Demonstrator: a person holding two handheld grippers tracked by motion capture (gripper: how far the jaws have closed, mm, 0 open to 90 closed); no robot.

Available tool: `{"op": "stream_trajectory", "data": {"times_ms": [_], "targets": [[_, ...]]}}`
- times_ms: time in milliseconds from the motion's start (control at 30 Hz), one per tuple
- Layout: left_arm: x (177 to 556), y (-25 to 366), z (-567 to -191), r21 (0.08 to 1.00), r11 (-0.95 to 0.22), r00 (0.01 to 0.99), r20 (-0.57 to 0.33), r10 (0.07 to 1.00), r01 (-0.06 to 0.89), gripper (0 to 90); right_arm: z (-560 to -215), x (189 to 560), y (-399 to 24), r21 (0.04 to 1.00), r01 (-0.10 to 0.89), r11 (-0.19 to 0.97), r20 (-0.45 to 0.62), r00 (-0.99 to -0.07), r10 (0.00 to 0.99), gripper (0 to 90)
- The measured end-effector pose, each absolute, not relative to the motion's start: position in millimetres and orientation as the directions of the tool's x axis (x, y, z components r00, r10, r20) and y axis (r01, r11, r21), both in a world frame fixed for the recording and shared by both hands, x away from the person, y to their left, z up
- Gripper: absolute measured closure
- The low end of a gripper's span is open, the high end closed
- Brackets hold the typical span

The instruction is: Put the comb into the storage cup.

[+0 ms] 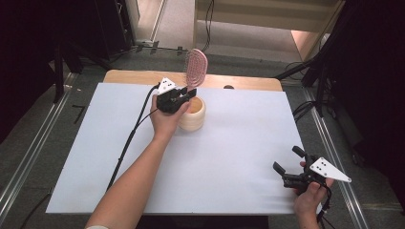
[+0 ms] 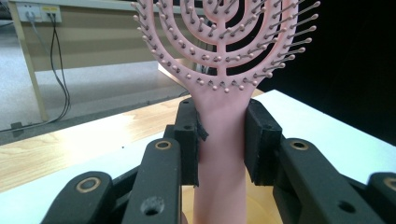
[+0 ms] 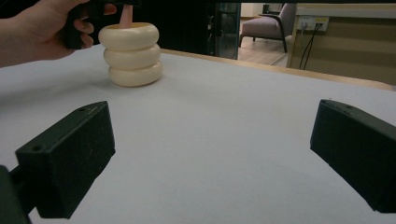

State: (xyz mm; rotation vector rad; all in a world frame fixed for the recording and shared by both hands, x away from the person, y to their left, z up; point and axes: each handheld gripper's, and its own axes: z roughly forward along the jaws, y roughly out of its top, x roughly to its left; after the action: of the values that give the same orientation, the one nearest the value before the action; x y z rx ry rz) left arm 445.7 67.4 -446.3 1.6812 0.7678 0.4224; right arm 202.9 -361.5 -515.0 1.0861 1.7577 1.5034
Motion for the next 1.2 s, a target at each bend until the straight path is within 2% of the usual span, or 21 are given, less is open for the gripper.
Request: {"op": "stream_trajectory", "data": {"times_ms": [833,1200], "targets": [[441,67,-460,0.947,-0.155,0.725,-0.104,0.681,0.282,71.4,-515,203,-361,0.977,0.208,0.038,0.074,-0.502,0.862,0.0],[438,65,-460,0.942,-0.202,0.73,-0.062,0.681,0.269,71.0,-515,203,-362,0.977,0.21,0.033,0.079,-0.502,0.861,0.0]]}}
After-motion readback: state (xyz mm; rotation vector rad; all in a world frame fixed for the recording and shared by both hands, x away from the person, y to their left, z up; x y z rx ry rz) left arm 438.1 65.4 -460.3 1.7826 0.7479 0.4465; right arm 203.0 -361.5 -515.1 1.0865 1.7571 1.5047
